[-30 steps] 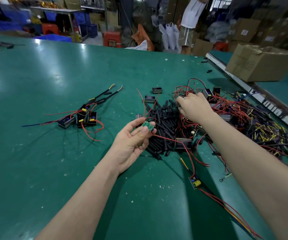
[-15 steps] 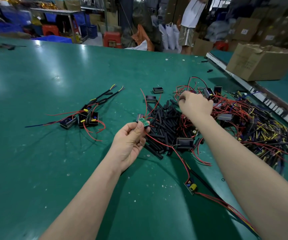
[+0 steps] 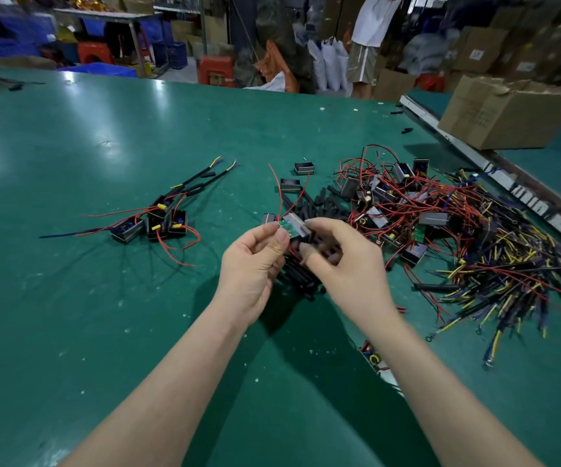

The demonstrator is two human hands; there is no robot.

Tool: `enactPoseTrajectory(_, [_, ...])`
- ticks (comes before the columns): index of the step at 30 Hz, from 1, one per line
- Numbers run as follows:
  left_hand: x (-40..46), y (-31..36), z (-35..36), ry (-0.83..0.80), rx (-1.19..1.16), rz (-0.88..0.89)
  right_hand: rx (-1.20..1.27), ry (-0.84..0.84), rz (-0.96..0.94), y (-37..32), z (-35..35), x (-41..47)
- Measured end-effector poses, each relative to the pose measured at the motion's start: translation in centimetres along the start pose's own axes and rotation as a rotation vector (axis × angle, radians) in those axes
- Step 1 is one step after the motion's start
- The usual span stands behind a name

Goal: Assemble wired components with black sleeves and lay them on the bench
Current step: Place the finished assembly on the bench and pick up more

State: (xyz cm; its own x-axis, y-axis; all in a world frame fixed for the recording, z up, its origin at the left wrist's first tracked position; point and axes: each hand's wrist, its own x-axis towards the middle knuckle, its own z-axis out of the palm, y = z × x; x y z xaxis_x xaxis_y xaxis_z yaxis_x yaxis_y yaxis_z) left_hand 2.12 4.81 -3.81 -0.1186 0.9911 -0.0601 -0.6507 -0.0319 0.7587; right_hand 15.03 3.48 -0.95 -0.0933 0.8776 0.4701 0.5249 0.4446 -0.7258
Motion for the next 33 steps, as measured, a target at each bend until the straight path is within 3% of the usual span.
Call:
enactPoseTrajectory(6, [-0.4,-0.2,0.2,-0.070,-0.043,-0.054,0.643,-0.068,0.439,0.2,0.1,0.2])
enactPoseTrajectory(10, [-0.6,-0.2,0.3,-0.125,-0.009,-0.071,0.822,-0.127,0.599,0.6,-0.9,0.6])
enactPoseTrajectory(16, [-0.7,0.1,0.4,-0.074,-0.096,-0.094,0.666,0.157,0.402,0.7,-1.0,0.4])
enactPoseTrajectory(22, [-1.1,-0.1,0.5,-0.024,-0.111,-0.058,0.616,0.008,0.235,0.2,0.0,-0.4])
enactPoseTrajectory(28, [-1.2,-0.2,0.4,-0.023,-0.082,-0.018,0.458,0.020,0.118,0.3,0.1,-0.9])
enactPoseTrajectory(33, [-1.2,-0.4,0.1,0.006,0.049,0.039,0.512,-0.027,0.145,0.2,0.5,-1.0])
